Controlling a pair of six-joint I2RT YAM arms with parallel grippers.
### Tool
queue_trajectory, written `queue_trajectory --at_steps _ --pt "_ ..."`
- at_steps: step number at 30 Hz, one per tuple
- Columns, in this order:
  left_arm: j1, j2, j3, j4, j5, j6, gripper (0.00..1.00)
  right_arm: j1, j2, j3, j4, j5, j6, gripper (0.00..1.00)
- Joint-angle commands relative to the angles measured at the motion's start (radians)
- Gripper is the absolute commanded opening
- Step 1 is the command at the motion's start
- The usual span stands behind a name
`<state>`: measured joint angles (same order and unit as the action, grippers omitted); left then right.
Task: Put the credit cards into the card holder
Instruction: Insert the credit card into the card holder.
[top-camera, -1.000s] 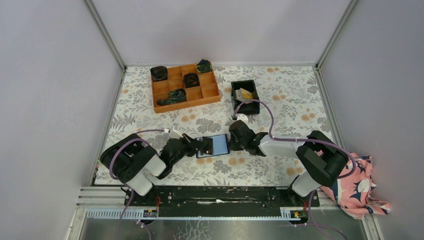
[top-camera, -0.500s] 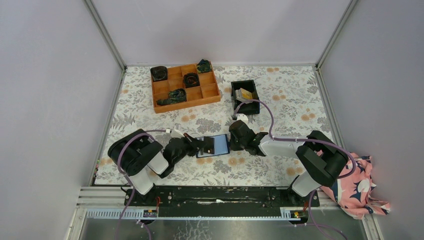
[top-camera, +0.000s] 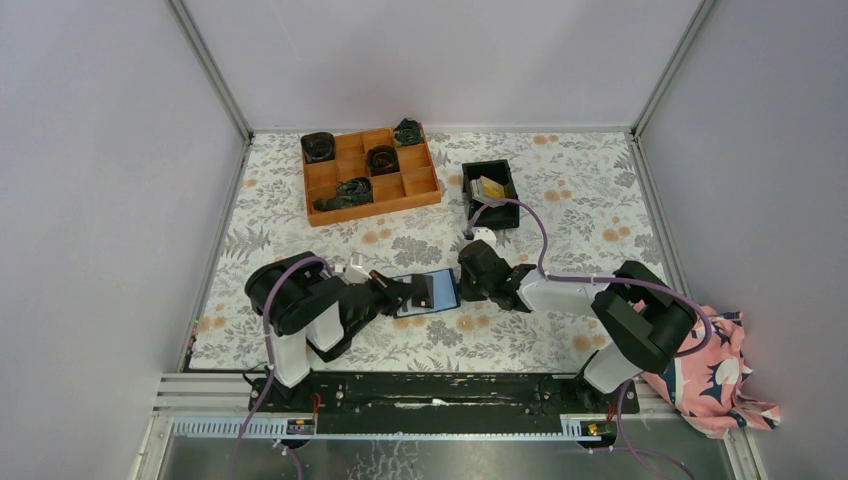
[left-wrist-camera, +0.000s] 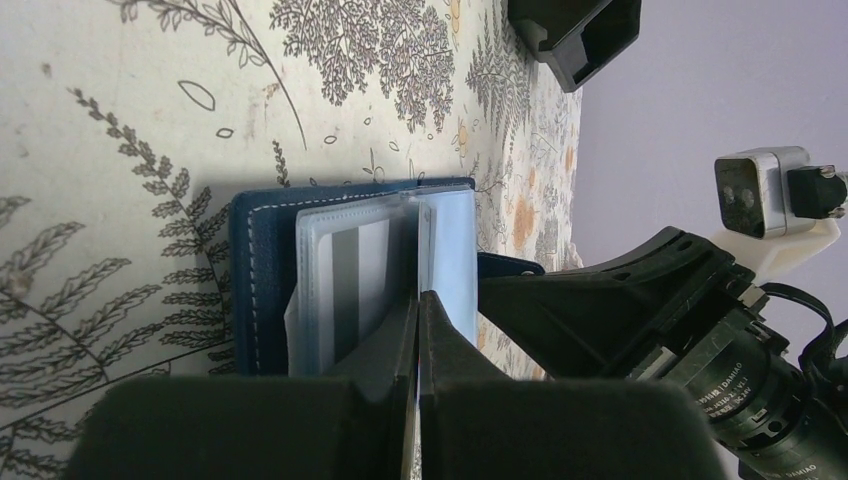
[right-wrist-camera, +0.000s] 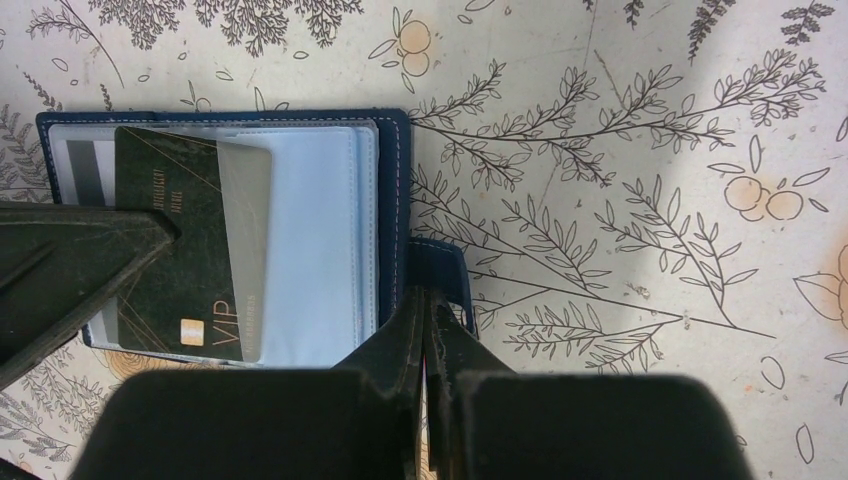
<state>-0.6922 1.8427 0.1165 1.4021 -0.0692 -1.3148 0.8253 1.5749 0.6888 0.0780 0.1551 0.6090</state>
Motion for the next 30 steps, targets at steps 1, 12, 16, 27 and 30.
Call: queue_trajectory --at_steps 1,12,16,27,30 --pt "-0.043 0.064 -0.017 0.136 -0.073 -0.032 0.0 -0.002 0.082 -0.065 -0.162 -0.035 -0.015 0.0" --pt "-0.161 0.058 0.003 0.051 -0.17 -0.04 0.0 -0.002 0.082 -0.069 -0.156 -0.042 -0.013 0.0" --pt "-0.238 -0.003 0.056 -0.169 -0.231 -0.02 0.12 -0.002 0.082 -0.067 -0.155 -0.045 -0.011 0.0" --pt "-0.353 -0.18 0.171 -0.654 -0.356 0.049 0.42 -0.002 0.081 -0.069 -0.149 -0.051 -0.01 0.0" --pt "-0.361 -0.22 0.216 -0.799 -0.361 0.083 0.46 -0.002 0.08 -0.07 -0.148 -0.052 -0.011 0.0"
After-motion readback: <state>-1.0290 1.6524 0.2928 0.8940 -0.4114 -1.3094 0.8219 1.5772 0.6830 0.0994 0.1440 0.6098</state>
